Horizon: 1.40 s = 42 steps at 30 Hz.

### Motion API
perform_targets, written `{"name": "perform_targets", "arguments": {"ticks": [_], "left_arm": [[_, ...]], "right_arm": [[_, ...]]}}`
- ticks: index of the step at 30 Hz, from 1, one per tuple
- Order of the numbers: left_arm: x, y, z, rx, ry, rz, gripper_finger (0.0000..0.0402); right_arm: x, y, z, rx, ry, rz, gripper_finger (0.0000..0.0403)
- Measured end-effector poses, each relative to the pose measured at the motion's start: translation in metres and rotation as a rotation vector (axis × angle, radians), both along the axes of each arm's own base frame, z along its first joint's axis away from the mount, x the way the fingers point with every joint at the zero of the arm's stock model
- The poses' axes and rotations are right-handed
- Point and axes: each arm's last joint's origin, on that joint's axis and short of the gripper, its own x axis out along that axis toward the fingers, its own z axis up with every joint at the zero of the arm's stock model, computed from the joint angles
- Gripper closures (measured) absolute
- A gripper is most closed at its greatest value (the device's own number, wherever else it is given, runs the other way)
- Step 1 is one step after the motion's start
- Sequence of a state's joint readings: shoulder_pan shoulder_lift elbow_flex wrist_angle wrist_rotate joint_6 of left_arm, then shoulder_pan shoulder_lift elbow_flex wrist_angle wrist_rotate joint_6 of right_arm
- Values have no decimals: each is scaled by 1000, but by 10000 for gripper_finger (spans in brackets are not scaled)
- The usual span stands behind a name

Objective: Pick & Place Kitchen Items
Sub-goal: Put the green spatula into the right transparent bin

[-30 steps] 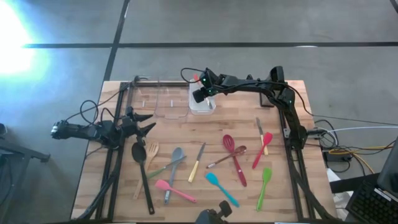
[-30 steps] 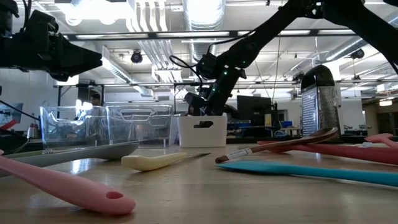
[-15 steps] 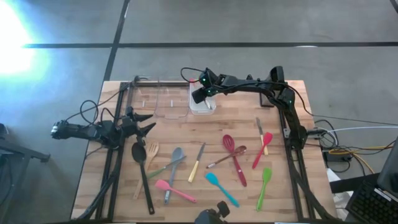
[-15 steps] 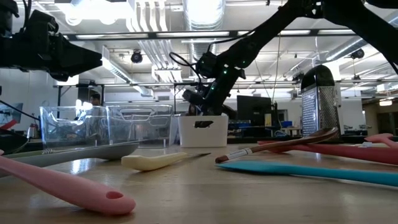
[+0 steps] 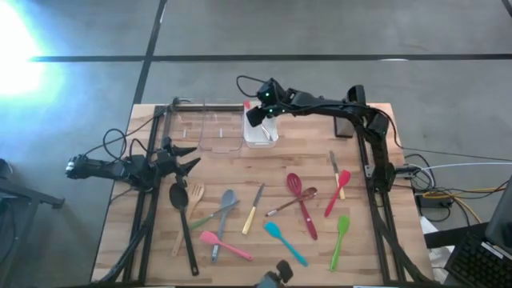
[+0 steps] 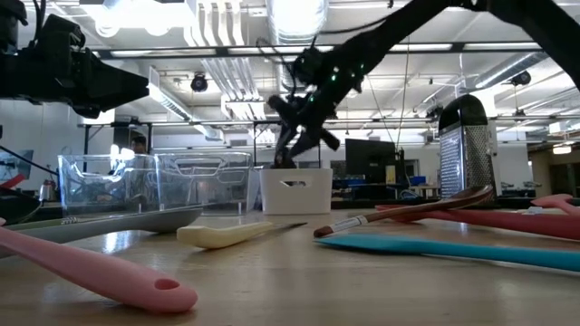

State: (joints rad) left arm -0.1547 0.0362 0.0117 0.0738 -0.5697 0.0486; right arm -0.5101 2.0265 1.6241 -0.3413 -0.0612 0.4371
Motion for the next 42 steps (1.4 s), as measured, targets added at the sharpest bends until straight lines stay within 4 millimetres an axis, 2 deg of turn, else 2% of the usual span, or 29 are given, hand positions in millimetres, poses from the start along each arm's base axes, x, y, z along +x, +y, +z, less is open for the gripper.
{"name": "perform_targets", "arguments": {"ticks": [5,12,15,21,26,30,36,42], "left_arm": [[0,0,0,0,0,0,197],[0,0,0,0,0,0,197],[0,0,0,0,0,0,197],[0,0,0,0,0,0,197],[0,0,0,0,0,0,197],[0,0,0,0,0,0,197],[0,0,0,2,3,0,197],[0,0,0,2,2,0,197]], "right_arm": [[-14,30,54,-68,-48,89,274],[-53,105,113,-136,70,195,308],[-73,141,129,-160,127,229,322],[-103,203,144,-197,171,355,348],[-116,240,141,-182,158,451,366],[-123,263,131,-186,182,538,376],[-125,288,109,-223,224,589,387],[-126,303,81,-193,224,566,394]]}}
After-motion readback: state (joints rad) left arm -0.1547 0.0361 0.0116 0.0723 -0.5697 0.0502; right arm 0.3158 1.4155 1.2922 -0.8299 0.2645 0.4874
